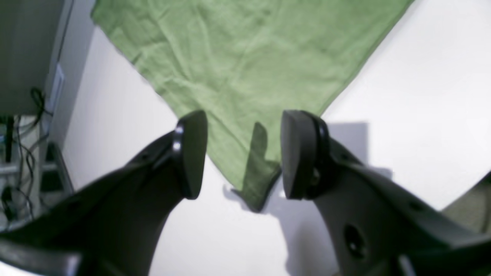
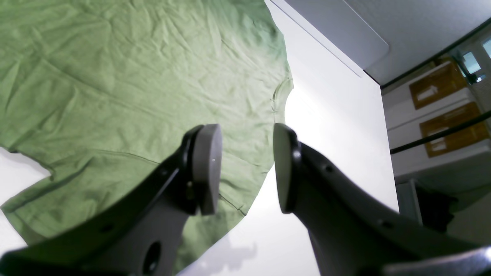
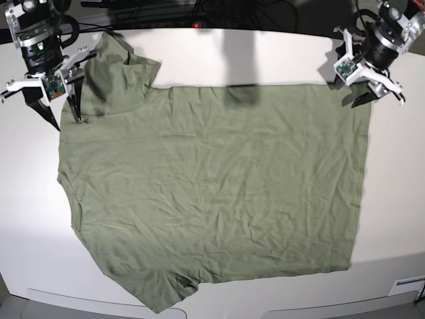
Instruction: Fold the T-shirt properly
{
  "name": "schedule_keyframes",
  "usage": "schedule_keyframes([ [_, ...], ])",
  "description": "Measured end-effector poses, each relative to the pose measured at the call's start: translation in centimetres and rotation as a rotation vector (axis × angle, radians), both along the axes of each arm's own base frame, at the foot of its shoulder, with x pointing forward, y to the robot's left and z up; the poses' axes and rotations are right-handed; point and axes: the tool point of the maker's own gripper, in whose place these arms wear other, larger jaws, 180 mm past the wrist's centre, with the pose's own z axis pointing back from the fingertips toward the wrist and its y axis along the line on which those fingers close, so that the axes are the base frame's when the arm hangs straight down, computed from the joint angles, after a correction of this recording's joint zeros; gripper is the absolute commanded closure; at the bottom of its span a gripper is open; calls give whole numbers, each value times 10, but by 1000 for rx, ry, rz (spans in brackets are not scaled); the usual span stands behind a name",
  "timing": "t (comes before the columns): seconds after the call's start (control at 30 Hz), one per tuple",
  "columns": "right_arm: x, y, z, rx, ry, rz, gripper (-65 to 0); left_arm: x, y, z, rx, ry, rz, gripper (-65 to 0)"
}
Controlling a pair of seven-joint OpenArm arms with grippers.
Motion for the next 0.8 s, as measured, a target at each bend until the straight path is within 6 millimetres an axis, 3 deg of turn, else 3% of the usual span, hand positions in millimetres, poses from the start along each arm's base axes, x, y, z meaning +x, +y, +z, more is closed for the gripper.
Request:
schedule_keyframes([
  [0.1, 0, 2, 1, 50, -3, -12, -232, -7, 10, -14, 0, 29, -50, -304],
  [0.27, -4, 3, -4, 73, 4, -41, -232, -15, 44, -35, 147, 67, -159, -304],
  [0.5, -10, 1, -14, 92, 42, -96, -232, -20, 54, -36, 164, 77, -270, -304],
  [0.67, -10, 1, -13, 90, 40, -97, -232, -12, 49, -39, 229, 63, -341, -304],
  [0.8, -10, 1, -13, 91, 39, -98, -232, -6, 31, -48, 277, 42, -371, -304],
])
